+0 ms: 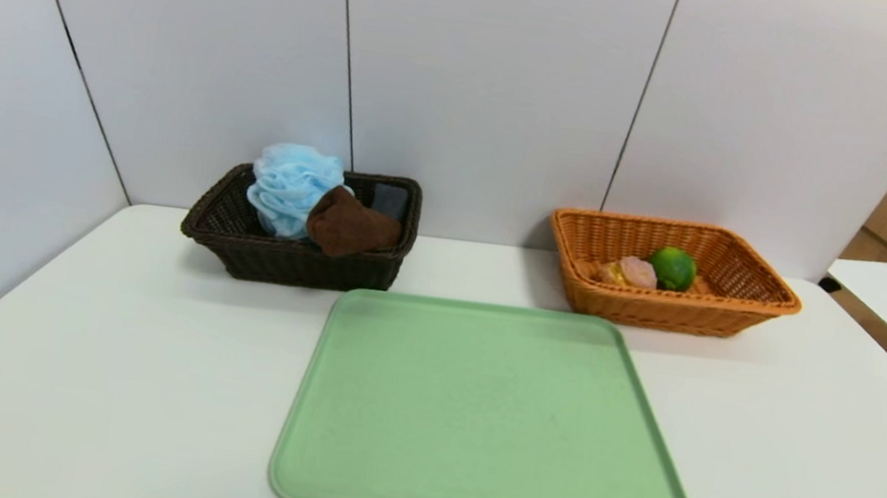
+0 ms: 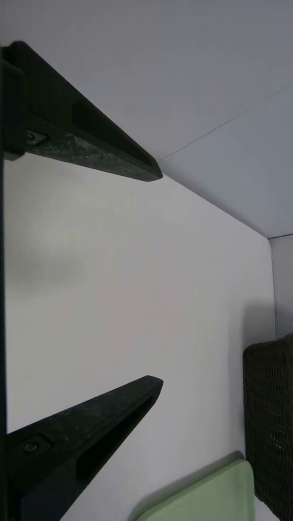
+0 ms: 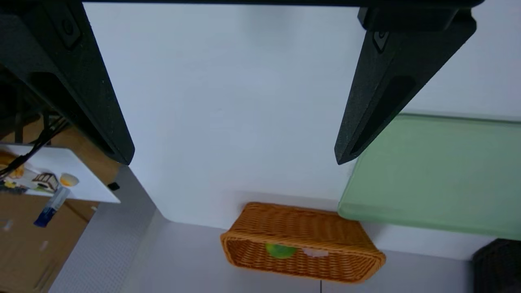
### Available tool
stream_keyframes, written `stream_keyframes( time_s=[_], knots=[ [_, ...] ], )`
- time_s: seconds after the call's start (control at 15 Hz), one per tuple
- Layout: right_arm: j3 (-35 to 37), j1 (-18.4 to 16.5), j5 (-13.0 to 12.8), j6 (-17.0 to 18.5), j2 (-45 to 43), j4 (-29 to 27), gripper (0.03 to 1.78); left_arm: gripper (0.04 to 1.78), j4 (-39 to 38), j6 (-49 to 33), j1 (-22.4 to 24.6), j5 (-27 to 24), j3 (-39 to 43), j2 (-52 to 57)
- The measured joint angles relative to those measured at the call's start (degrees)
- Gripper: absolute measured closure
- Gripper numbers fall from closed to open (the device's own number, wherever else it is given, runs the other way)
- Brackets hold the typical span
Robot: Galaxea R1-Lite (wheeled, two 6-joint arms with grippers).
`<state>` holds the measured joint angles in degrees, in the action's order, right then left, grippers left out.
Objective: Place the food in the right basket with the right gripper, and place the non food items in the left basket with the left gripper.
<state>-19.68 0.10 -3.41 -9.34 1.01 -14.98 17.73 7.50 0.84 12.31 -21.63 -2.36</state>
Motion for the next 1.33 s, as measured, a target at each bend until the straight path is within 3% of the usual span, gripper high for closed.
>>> stream_keyframes(
  time_s=[0.27,0.33,0.4,0.53,0.73,1.07,1.33],
  knots=[
    [16.79,-0.05,0.94,-0.79,-1.11,23.22,0.12,0.13,-28.47,2.52,-0.32,-2.73,18.05,2.04],
    [18.2,-0.02,0.78,-0.41,-1.15,24.19,0.12,0.13,-34.51,2.04,-0.33,-4.08,19.85,2.21],
    [18.91,-0.02,1.94,1.11,-1.15,22.64,0.12,0.13,-35.61,1.16,-0.33,-5.56,20.77,2.27],
    [19.24,-0.02,4.32,5.12,-1.15,14.85,0.12,0.13,-28.92,-2.01,-0.38,-10.12,21.41,2.32],
    [19.05,0.01,4.27,7.11,-1.15,13.31,0.12,0.13,-17.8,-8.07,-0.4,-12.67,21.58,2.36],
    [19.08,0.04,2.38,11.15,-1.15,13.49,0.12,0.13,-17.73,-10.52,-0.4,-11.47,21.63,2.36],
    [19.19,-0.02,2.43,9.52,-1.15,13.6,0.12,0.13,-17.73,-10.58,-0.38,-11.46,21.63,2.36]
  ],
)
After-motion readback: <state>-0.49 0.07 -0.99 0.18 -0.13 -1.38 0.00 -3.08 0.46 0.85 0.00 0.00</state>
